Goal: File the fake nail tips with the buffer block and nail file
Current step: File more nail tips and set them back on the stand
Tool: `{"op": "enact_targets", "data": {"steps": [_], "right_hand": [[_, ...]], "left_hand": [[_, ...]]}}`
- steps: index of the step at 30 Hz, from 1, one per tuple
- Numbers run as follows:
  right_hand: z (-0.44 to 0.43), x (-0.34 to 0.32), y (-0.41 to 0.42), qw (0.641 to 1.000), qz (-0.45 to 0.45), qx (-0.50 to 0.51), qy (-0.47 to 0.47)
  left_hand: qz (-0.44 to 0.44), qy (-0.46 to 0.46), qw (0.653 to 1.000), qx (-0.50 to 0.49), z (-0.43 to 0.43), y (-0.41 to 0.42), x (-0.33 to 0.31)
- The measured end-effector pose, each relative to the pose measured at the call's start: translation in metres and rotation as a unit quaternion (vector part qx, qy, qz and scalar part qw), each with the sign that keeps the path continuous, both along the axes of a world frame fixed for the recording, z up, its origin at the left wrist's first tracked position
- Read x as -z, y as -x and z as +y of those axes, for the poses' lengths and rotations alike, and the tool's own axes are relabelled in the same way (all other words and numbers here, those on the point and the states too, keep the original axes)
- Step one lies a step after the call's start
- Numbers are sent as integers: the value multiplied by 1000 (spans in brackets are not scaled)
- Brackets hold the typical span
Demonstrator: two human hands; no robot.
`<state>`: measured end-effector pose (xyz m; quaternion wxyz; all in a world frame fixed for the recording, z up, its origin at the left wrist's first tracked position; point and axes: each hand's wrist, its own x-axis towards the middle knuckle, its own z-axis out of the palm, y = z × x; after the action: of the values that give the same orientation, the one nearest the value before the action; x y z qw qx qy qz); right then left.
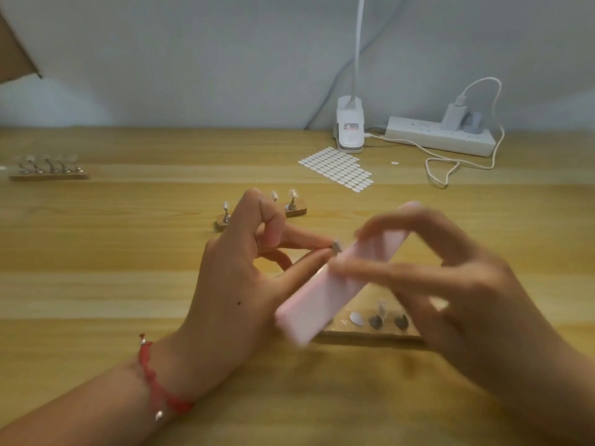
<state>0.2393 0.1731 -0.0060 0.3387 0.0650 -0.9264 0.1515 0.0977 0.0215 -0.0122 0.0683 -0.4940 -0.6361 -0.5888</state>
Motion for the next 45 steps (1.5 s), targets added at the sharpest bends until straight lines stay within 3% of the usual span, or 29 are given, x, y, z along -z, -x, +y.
{"op": "enact_targets", "data": {"steps": [3,7,11,15,18,22,25,29,32,36,40,43,45], "right_hand": [[12,-4,1,998,10,35,55],[-3,0,2,1000,9,-11,-7],[10,-4,2,998,10,46,37],[-4,0,2,1000,9,-17,-1],[6,-4,1,999,14,28,40],[-3,-3,1,1000,13,-6,-6],[8,-4,3,998,19,31,43],[1,3,6,1000,12,-5,19],[11,1,9,998,15,31,55],[-5,4,6,1000,18,-8,2],[4,-3,6,996,27,47,66],[-14,1,6,1000,17,7,22],[-3,-2,7,999,21,22,35]], "left_hand": [[10,5,1000,-8,0,0,0],[1,6,1000,7,-1,0,2],[38,21,999,-15,-1,-1,0],[14,7,1000,19,-2,-3,1],[53,14,998,5,-1,-3,-1],[26,22,999,17,-3,-2,-2],[79,15,997,9,-4,-2,-2],[32,26,999,26,-3,1,3],[61,24,998,8,-1,3,0],[28,10,999,19,0,2,3],[50,11,999,7,-1,0,1],[25,6,999,23,-2,0,1],[73,8,997,-1,-2,-1,1]]}}
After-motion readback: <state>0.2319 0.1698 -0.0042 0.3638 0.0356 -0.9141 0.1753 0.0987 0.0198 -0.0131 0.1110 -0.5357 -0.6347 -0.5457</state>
